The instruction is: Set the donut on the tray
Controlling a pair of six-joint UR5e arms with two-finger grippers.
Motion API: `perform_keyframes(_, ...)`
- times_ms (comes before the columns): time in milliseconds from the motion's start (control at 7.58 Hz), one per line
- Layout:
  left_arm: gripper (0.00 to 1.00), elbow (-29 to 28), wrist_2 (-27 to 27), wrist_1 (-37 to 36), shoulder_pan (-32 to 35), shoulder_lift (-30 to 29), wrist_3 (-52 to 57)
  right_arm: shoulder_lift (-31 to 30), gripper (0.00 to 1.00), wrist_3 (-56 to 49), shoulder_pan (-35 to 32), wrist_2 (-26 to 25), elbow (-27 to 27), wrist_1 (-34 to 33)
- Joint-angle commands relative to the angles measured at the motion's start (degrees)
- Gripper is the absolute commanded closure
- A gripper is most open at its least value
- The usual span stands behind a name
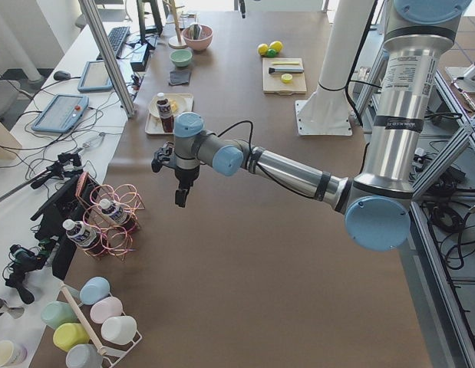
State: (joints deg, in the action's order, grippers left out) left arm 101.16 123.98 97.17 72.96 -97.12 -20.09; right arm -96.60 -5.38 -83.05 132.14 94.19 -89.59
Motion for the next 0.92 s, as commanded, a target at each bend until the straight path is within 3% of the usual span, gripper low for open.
perform_keyframes(0, 0.02, 1.0, 6.9, -11.9, 8.0, 1.0, 15.5, 2.2, 0.0, 0.5, 0.0, 0.3, -2.5, 0.0)
perform_keyframes(396, 0.02, -0.8, 7.3, -12.3, 13.1, 7.1, 22.3, 3.8, 0.0, 0.5, -0.1, 0.5, -4.6, -0.1)
perform_keyframes(791, 0.02, -1.1, 7.3, -12.2, 14.3, 9.6, 23.2, 4.9, 0.0, 0.5, -1.2, 0.5, -6.4, 0.0)
